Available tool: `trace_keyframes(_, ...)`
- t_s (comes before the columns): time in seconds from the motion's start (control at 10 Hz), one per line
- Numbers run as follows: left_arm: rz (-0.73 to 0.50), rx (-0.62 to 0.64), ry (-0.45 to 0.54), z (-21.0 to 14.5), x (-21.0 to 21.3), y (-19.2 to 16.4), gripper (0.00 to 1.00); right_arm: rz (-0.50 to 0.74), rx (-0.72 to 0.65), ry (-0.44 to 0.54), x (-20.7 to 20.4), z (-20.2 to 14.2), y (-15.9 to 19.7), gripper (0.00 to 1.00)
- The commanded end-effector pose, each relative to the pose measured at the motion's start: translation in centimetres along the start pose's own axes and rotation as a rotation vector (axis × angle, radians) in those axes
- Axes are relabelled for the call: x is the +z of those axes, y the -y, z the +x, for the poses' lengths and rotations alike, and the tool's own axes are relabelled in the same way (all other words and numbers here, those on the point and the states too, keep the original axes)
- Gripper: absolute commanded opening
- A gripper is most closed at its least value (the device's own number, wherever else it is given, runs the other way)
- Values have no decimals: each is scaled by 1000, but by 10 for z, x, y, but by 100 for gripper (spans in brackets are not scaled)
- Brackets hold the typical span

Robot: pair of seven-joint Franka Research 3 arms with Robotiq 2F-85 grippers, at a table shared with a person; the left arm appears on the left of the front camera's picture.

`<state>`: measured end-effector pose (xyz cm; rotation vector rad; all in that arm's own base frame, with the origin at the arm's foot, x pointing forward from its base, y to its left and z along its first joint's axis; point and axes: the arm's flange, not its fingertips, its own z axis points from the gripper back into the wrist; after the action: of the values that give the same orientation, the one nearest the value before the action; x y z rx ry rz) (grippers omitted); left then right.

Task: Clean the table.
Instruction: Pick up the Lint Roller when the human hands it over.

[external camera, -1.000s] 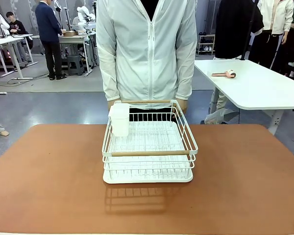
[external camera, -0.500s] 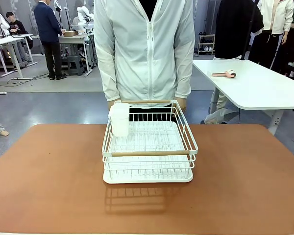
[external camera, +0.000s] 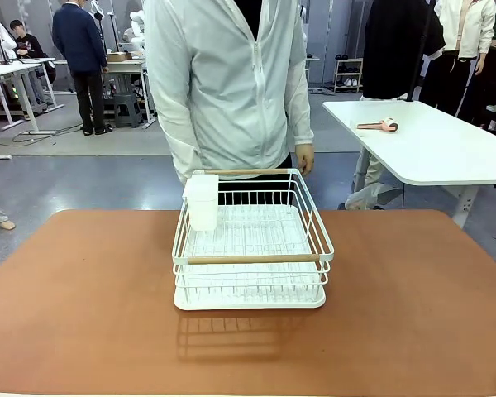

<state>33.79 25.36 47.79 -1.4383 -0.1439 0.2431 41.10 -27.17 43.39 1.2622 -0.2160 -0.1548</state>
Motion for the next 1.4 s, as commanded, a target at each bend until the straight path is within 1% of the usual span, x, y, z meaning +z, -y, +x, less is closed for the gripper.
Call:
trace_keyframes(0.0,-4,-1,5,-4,2,6,100,-2,7,-3,-1,-3,-5,100)
trace_keyframes(1.3,-4,-1,5,-4,2,6,100,-2,7,-3,-1,-3,-5,100)
